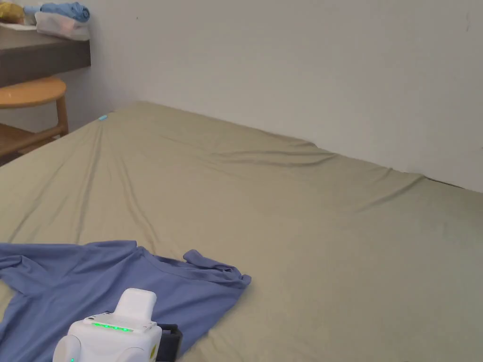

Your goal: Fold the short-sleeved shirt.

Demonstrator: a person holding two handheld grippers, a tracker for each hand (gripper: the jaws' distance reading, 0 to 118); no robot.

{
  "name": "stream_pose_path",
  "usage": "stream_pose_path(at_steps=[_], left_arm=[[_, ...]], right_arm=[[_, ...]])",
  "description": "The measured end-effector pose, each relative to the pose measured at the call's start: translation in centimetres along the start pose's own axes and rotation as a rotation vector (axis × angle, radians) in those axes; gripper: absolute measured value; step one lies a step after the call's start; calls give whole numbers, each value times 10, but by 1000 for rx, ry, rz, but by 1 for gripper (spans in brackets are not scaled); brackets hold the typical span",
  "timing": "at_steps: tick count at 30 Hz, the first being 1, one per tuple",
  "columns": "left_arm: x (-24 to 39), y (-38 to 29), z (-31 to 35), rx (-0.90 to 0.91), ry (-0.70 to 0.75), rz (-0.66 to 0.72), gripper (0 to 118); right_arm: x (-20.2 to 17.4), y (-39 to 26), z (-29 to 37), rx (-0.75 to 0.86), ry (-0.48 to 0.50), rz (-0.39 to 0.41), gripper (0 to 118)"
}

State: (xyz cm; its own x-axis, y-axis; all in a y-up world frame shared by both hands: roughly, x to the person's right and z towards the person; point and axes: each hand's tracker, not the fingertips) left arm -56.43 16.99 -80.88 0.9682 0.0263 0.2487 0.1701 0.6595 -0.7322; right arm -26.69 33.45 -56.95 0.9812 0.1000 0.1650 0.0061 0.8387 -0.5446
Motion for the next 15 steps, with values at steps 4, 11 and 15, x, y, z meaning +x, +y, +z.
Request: stream_pose_path(at_steps=[4, 11, 15], left_arm=[[-8, 0, -38, -44, 1, 38, 33], [18, 32, 0, 77, -50, -50, 6], [57, 53, 54, 189, -174, -74, 6]], right_arm=[[-5, -13, -19, -57, 14, -22, 0], [-8, -22, -9, -89, 54, -26, 0], [11, -19, 12, -69, 37, -23, 0]])
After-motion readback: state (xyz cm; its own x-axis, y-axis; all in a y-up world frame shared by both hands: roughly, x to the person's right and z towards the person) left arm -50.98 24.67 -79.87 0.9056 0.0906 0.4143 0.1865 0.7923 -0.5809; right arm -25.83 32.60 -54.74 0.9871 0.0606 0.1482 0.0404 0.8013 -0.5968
